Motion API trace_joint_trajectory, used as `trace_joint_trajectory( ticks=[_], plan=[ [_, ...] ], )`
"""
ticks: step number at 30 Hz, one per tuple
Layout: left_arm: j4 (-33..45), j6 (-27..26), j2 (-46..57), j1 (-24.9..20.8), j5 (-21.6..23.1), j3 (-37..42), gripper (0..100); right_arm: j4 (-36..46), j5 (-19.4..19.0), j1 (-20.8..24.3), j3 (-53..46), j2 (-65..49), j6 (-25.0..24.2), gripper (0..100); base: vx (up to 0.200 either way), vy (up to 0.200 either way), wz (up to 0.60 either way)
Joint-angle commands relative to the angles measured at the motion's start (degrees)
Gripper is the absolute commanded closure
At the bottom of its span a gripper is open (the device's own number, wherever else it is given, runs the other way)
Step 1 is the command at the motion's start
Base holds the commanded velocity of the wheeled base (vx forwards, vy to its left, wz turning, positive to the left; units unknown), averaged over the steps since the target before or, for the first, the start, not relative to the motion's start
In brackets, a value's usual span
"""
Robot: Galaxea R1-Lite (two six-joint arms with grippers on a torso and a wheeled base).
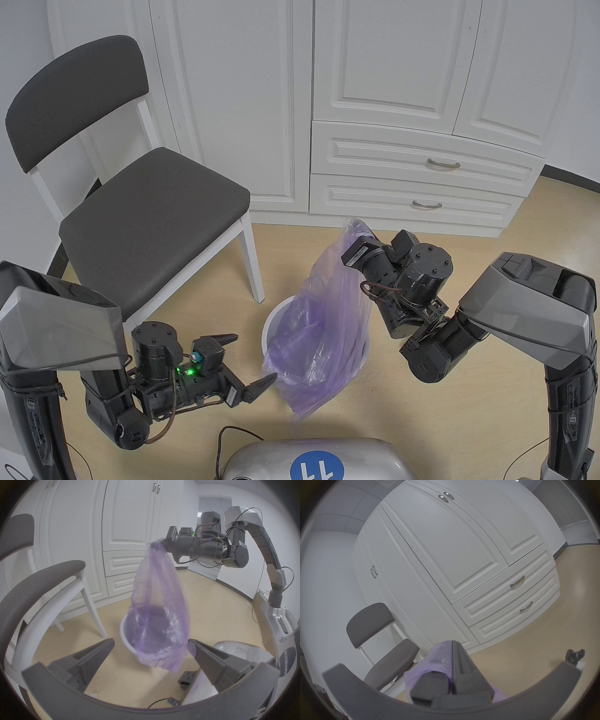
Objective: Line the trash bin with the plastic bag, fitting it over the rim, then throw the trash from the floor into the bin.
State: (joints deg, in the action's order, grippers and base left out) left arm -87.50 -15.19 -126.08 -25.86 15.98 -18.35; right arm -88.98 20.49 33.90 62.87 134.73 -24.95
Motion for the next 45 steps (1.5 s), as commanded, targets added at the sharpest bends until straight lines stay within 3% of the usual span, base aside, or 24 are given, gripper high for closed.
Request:
trace_joint_trajectory(
  ticks=[1, 2, 5, 8, 18, 35, 45],
  plan=[
    [-0.03, 3.06, -3.21, -6.22, -3.59, -4.33, 0, -1.02, 0.60, 1.87, 0.59, 0.45, 0.17, 100, 0.000, 0.000, 0.00],
    [-0.03, 3.59, -3.83, -6.93, -4.47, -5.12, 0, -1.02, 0.60, 1.87, 0.59, 0.45, 0.26, 100, 0.000, 0.000, 0.00],
    [0.05, 5.96, -9.63, -10.27, -14.22, -13.38, 0, -1.02, 1.30, 2.40, 0.59, 0.53, 0.43, 100, 0.000, 0.000, 0.00],
    [0.05, 5.96, -12.26, -11.32, -18.88, -19.53, 0, -1.02, 1.39, 3.19, 0.50, 0.53, 0.43, 100, 0.000, 0.000, 0.00],
    [2.16, 5.96, -12.26, -13.87, -19.59, -25.77, 0, -1.02, 2.53, 6.00, 0.68, 1.24, 0.87, 100, 0.000, 0.000, 0.00],
    [0.05, 5.43, -8.57, -18.44, -20.99, -20.06, 0, -1.02, 4.73, 6.35, 3.49, 3.52, 3.42, 100, 0.000, 0.000, 0.00],
    [4.71, 4.47, -16.22, -17.30, -20.99, -29.29, 0, -1.02, 5.00, 7.58, 2.70, 2.29, 4.56, 100, 0.000, 0.000, 0.00]
  ],
)
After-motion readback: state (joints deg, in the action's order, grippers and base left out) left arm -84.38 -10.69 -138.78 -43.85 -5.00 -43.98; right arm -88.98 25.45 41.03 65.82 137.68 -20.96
